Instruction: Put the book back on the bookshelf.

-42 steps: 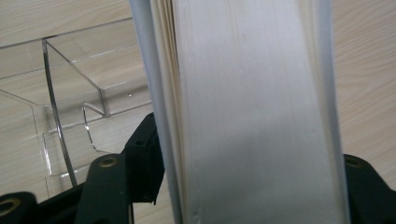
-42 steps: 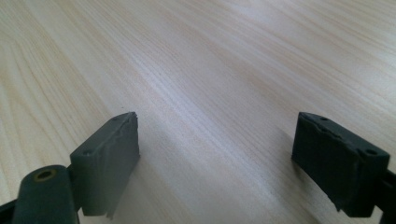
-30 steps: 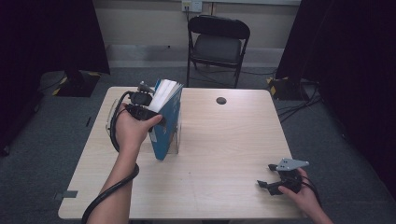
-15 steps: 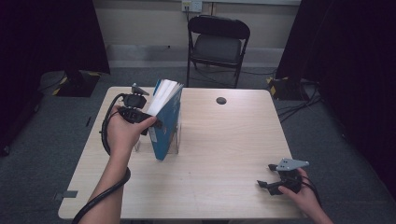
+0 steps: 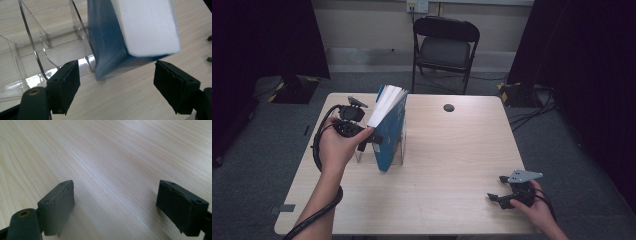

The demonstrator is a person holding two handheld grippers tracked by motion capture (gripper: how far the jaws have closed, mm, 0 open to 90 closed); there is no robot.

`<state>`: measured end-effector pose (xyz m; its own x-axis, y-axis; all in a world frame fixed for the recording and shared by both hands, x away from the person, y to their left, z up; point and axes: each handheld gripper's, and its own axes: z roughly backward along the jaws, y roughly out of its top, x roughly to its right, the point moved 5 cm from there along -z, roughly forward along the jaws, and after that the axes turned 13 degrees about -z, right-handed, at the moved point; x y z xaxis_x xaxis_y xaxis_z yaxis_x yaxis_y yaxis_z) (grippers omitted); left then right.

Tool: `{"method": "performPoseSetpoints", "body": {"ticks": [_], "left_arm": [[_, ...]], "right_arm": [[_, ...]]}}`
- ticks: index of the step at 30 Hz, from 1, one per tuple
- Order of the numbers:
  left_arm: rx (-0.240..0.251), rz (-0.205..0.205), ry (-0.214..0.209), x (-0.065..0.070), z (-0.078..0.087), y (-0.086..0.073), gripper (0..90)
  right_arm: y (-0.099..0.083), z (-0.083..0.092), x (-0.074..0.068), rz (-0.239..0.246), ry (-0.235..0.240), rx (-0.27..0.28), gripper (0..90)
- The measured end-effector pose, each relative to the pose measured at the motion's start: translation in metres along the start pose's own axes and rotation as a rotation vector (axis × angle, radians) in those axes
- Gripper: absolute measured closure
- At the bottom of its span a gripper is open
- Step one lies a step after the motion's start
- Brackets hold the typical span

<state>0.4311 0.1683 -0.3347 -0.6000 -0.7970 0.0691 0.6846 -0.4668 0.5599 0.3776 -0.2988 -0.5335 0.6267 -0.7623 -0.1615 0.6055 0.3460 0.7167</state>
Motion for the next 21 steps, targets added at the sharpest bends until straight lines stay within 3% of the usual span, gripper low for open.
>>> {"method": "performPoseSetpoints", "body": {"ticks": [21], "left_arm": [[0.045, -0.017, -0.048, 0.006, 0.006, -0.03, 20.5]], "right_arm": [[0.0, 0.0, 0.0, 0.001, 0.002, -0.002, 13.9]]}}
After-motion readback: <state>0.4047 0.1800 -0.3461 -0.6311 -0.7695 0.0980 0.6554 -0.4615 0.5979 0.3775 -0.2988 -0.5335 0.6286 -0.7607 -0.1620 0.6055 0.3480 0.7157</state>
